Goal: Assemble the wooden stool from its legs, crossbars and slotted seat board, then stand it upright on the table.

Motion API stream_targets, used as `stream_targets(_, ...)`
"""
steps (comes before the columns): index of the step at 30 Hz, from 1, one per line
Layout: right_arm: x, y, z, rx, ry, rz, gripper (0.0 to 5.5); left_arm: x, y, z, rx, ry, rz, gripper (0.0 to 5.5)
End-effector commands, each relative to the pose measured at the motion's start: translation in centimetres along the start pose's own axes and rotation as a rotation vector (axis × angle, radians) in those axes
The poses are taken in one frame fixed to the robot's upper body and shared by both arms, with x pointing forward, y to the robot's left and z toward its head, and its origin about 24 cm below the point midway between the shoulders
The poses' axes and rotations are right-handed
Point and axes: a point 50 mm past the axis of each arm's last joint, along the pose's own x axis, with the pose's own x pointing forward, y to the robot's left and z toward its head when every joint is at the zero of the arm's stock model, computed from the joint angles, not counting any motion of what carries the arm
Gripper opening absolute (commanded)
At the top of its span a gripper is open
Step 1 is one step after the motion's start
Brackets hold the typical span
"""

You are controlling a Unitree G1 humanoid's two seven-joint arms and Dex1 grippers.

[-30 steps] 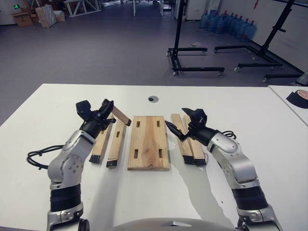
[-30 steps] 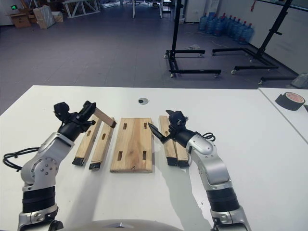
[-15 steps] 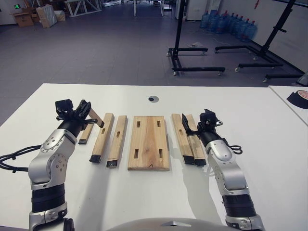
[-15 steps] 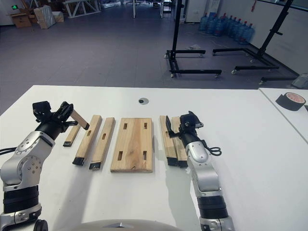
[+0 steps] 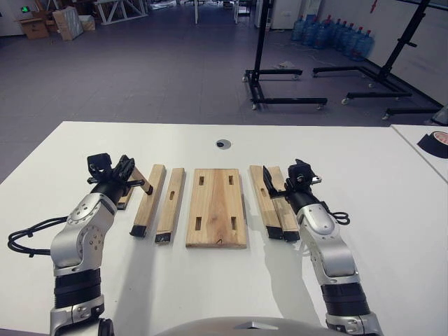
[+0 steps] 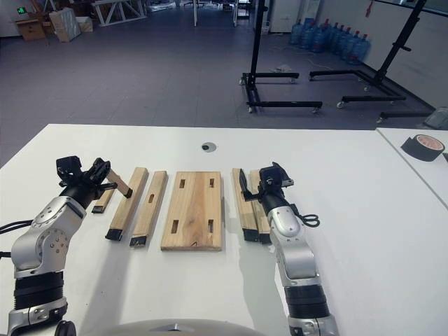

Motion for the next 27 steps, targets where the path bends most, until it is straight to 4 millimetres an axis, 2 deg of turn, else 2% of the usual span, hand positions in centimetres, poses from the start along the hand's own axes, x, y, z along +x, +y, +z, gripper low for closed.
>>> stream_targets(1,-0.2,0.6,0.7,-0.023,-0.037,0.041,5.00,0.1,-0.2,-0.8,0.020,0.041,0.022,0.39)
stream_targets(5,0.0,0.9,1.3,-0.055,-0.054,0.053,5.00,0.3,-0.4,-2.3,0.024,0.080,0.029,0.39)
stream_targets(13,0.2,1.2,2.0,-0.079,-0.071,0.069,5.00,0.1,-0.6,-5.5,0.190,0.210,0.005,0.39)
stream_targets(18,0.1,1.3,2.0,-0.079,-0.068,0.073,5.00,-0.3,-0.5,-7.1,0.155,0.274,-0.004,0.39)
stream_targets(22,0.2,1.2,2.0,-0.081,-0.066,0.070,5.00,-0.3,-0.5,-7.1,0.158,0.271,-0.005,0.39)
stream_targets(26,0.2,1.1,2.0,-0.090,-0.068,0.067,5.00,0.2,-0.8,-5.9,0.148,0.212,-0.007,0.39)
stream_targets(27,0.2,1.0,2.0,-0.092,-0.068,0.065,5.00,0.3,-0.9,-5.5,0.135,0.196,0.004,0.68)
